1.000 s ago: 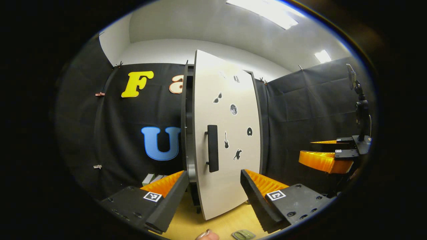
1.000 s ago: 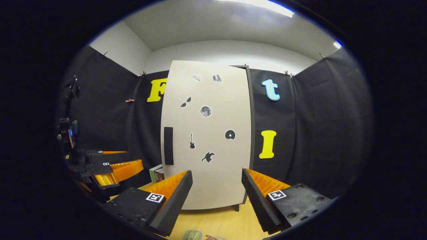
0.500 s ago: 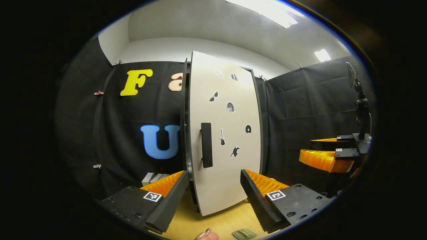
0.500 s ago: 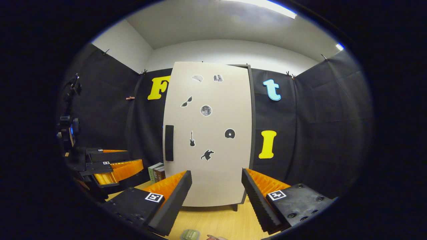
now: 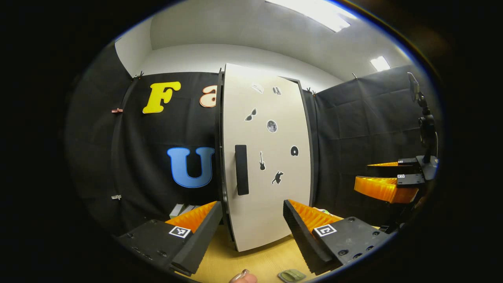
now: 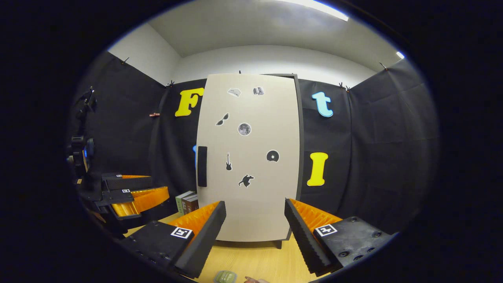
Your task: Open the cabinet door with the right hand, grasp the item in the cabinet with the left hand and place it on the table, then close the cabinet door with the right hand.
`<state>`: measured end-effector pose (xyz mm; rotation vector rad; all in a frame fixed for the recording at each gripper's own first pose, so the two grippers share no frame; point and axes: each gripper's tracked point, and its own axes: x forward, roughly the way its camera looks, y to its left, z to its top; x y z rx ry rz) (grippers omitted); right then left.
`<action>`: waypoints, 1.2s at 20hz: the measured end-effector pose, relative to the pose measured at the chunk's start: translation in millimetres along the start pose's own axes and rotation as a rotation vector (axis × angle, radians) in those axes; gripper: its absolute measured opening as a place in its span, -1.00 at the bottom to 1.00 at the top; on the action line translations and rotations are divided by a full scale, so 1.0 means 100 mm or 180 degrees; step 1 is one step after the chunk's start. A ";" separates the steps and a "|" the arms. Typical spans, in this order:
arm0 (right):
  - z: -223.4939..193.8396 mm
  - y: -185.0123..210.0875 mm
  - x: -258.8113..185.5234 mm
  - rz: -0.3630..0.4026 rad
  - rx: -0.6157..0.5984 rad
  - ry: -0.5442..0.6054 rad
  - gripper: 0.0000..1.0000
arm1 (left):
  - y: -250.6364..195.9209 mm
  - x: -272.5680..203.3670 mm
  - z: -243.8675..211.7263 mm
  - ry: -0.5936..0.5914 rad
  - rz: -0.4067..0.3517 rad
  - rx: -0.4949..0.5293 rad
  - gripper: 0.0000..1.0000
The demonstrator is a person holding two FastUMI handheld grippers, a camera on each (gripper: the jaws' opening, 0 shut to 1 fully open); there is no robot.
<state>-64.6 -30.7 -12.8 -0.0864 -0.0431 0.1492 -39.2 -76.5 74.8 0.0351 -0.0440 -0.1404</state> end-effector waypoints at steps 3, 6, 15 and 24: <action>0.00 0.02 0.01 0.0011 -0.0002 0.0006 0.94 | -0.01 0.02 0.01 -0.0010 -0.0011 -0.0046 0.96; 0.01 -0.01 0.01 -0.0011 -0.0005 0.0005 0.94 | 0.01 0.04 0.00 -0.0010 -0.0016 -0.0049 0.95; -0.01 0.04 0.06 0.0011 -0.0023 0.0043 0.94 | -0.04 0.06 -0.02 0.0014 -0.0072 -0.0074 0.96; 0.00 0.05 0.08 0.0029 -0.0022 0.0046 0.94 | -0.03 0.08 -0.04 0.0013 -0.0054 -0.0055 0.95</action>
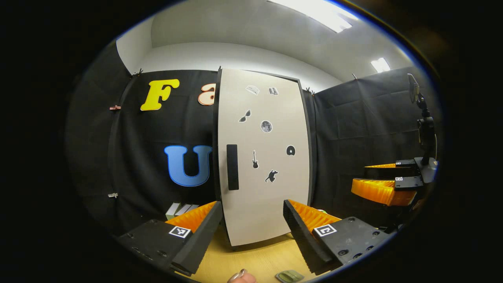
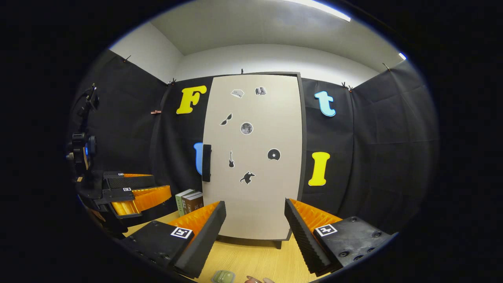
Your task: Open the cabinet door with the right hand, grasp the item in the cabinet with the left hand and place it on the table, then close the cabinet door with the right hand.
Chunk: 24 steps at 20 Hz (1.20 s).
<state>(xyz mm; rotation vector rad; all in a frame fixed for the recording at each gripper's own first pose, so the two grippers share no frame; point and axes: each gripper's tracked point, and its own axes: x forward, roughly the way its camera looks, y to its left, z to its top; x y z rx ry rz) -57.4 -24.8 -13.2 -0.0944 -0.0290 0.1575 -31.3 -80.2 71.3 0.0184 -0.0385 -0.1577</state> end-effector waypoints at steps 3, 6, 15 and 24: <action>0.01 0.01 0.00 0.0006 0.0014 -0.0002 0.94 | 0.00 0.00 -0.01 0.0010 -0.0008 -0.0005 0.95; 0.01 0.01 0.00 0.0002 0.0012 0.0003 0.94 | 0.01 0.01 -0.02 0.0018 -0.0005 0.0038 0.96; 0.02 -0.02 -0.04 -0.0026 0.0025 0.0015 0.94 | -0.01 0.01 0.00 0.0013 -0.0013 0.0057 0.95; 0.04 -0.03 -0.08 -0.0041 0.0013 0.0015 0.94 | -0.04 -0.01 0.03 -0.0002 -0.0023 0.0059 0.95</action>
